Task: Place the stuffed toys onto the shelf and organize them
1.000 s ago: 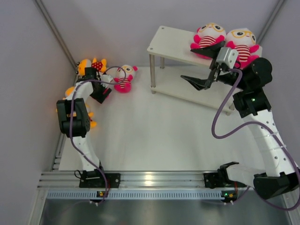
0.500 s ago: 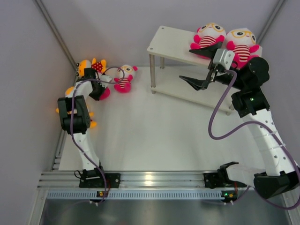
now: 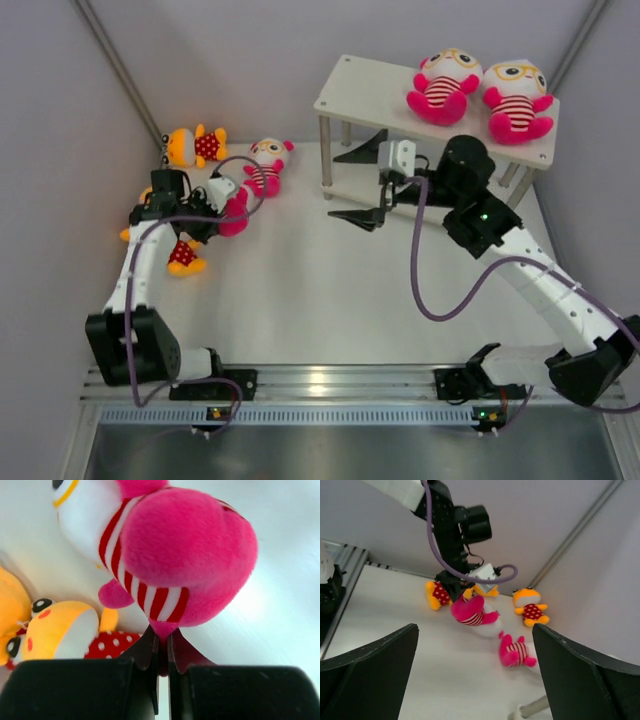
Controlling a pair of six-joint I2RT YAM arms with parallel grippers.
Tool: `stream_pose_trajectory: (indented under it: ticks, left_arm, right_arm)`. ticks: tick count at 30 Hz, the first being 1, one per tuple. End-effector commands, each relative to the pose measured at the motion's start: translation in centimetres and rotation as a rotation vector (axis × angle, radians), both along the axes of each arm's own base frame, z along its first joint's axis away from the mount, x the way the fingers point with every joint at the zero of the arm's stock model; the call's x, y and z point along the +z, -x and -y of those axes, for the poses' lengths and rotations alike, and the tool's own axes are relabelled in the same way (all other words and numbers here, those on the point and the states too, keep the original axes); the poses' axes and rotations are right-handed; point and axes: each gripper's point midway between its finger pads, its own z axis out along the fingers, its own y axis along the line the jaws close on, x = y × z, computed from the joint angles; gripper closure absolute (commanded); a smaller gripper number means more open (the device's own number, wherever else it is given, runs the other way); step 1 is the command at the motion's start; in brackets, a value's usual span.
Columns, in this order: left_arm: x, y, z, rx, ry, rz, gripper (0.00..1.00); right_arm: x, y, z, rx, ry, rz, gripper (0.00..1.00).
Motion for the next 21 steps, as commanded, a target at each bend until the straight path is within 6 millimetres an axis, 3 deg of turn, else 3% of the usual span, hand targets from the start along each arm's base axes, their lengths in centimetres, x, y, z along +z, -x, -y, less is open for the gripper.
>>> stream_pose_trajectory:
  ticks: [1, 3, 4, 5, 6, 8, 10, 11, 15, 18, 19, 21]
  left_arm:
    - [2.3, 6.4, 3.4, -0.184, 0.065, 0.033, 1.0]
    - [3.6, 9.9, 4.5, -0.236, 0.088, 0.014, 1.0]
    - [4.1, 11.0, 5.3, -0.268, 0.119, 0.004, 1.0]
    - [4.6, 11.7, 5.6, -0.277, 0.133, -0.001, 1.0]
    - [4.6, 13.0, 6.0, -0.286, 0.145, -0.027, 1.0]
    - [4.9, 13.9, 6.3, -0.297, 0.143, -0.019, 1.0]
    - [5.0, 14.2, 6.2, -0.295, 0.129, -0.008, 1.0]
    - [5.2, 14.3, 6.1, -0.292, 0.122, 0.002, 1.0]
    - [5.8, 14.5, 6.3, -0.292, 0.134, 0.02, 1.0]
    - [6.5, 14.6, 6.7, -0.299, 0.153, 0.034, 1.0]
    - [6.7, 14.5, 6.8, -0.3, 0.157, 0.042, 1.0]
    - [6.8, 14.6, 7.0, -0.306, 0.166, 0.041, 1.0]
  right_arm:
    - [-3.8, 1.2, -4.1, 0.074, 0.061, -0.069, 0.04]
    - [-5.4, 1.5, -6.6, 0.114, 0.083, -0.126, 0.05]
    - [-5.4, 1.8, -7.4, 0.143, 0.063, -0.203, 0.06]
    - [-4.2, 1.9, -8.2, 0.179, 0.024, -0.216, 0.07]
    - [-5.9, 1.4, -9.8, 0.207, 0.043, -0.354, 0.09]
    - [-7.0, 0.7, -12.2, 0.28, 0.06, -0.485, 0.17]
    - [-7.2, 0.9, -13.8, 0.334, 0.059, -0.6, 0.25]
    - [-8.2, 0.6, -14.9, 0.345, 0.073, -0.634, 0.26]
    - [-9.9, 2.8, -17.6, 0.379, 0.1, -0.64, 0.25]
    - [-11.7, 3.3, -18.5, 0.381, 0.113, -0.724, 0.25]
    - [-10.9, 3.5, -18.8, 0.407, 0.066, -0.696, 0.25]
    - [-12.1, 3.9, -19.0, 0.429, 0.057, -0.771, 0.25]
